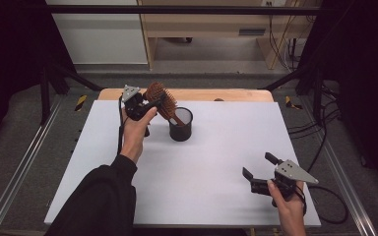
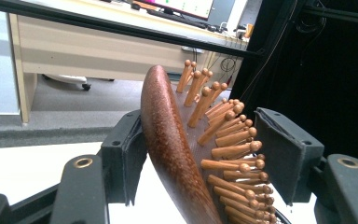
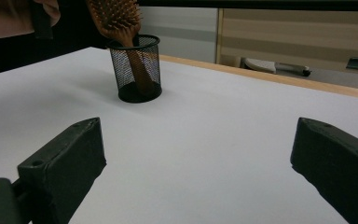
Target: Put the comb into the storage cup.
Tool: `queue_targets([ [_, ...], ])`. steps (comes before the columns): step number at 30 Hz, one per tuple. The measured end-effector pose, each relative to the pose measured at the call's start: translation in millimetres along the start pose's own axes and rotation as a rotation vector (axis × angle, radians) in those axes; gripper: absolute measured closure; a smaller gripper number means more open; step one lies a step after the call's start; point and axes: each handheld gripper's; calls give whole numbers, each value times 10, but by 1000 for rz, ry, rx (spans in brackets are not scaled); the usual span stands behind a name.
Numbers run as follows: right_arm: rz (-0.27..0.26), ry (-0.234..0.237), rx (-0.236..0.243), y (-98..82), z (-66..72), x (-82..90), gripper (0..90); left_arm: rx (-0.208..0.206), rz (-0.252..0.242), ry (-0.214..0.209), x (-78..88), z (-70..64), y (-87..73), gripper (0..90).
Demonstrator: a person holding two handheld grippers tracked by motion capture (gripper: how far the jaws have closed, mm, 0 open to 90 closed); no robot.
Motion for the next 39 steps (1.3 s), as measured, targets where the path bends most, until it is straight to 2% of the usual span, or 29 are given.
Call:
queue_targets([
  [11,3,2,-2,-1,4,-3,29,1,2,-7,3,5,-5,344],
  [16,3,4,-2,0,10,-6,29,-24,17,-5,1,-3,-23,316],
  [29,5,5,-3,-1,12,-7,29,-15,12,-17,-5,4,-33,265],
  [39,7,5,-2,-2,12,-8,29,6,23,-14,-16,2,-41,98],
])
Point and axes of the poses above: each handheld gripper's, and its own axes: x roughly backward along the jaws, y roughly out of its top, z roughly to its left, and after that the axes turned 9 degrees about x, right-handed
